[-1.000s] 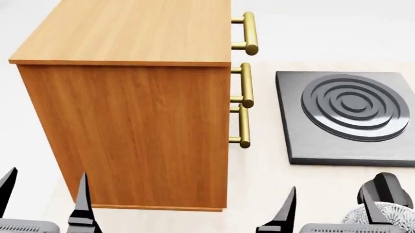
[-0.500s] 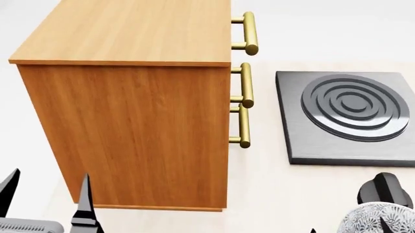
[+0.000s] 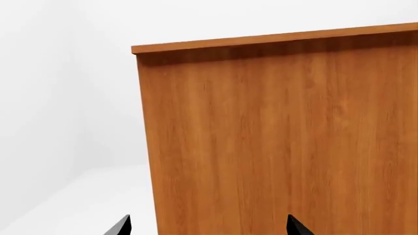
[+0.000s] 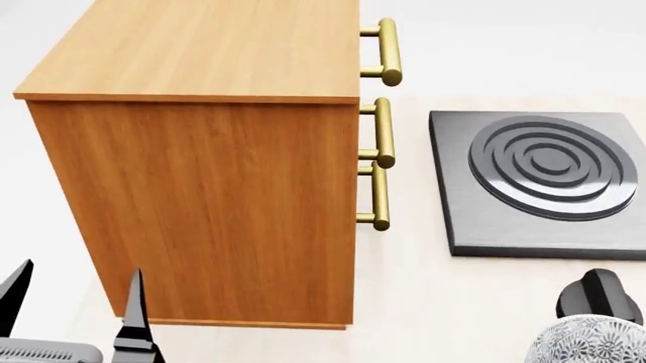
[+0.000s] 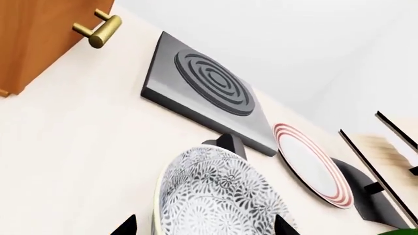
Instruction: Put the bowl on the top of the cabinet.
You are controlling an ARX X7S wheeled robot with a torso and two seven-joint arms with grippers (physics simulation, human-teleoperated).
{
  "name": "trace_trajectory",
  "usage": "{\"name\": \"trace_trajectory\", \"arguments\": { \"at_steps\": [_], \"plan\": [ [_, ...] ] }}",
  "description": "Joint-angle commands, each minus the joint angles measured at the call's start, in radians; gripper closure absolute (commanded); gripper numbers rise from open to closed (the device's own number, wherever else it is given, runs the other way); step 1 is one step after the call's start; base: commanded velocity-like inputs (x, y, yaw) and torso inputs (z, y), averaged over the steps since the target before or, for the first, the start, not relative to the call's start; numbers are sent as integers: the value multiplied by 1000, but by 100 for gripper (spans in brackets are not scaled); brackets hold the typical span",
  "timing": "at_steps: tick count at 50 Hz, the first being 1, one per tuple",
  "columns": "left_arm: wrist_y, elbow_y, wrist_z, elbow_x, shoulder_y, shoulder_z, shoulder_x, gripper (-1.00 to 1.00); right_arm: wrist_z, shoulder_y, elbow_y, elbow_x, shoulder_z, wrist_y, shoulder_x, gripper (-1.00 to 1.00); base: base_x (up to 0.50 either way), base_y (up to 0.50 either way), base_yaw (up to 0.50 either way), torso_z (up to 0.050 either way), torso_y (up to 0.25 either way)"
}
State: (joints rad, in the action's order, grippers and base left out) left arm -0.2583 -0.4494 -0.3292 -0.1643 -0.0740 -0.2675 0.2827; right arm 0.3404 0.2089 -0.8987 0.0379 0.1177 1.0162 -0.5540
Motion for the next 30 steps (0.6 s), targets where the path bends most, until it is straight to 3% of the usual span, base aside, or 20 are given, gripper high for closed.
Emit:
{"name": "trace_trajectory", "arguments": {
  "at_steps": [1, 30],
  "plan": [
    [-4, -4, -5, -2, -4, -5, 3, -100, -3, 27, 16, 10, -10, -6, 4, -100, 0, 0, 0, 0, 0],
    [6, -8, -16, -4, 2, -16, 13, -100, -5, 20, 120, 14, 9, -77, 14, -100, 0, 0, 0, 0, 0]
  ]
}}
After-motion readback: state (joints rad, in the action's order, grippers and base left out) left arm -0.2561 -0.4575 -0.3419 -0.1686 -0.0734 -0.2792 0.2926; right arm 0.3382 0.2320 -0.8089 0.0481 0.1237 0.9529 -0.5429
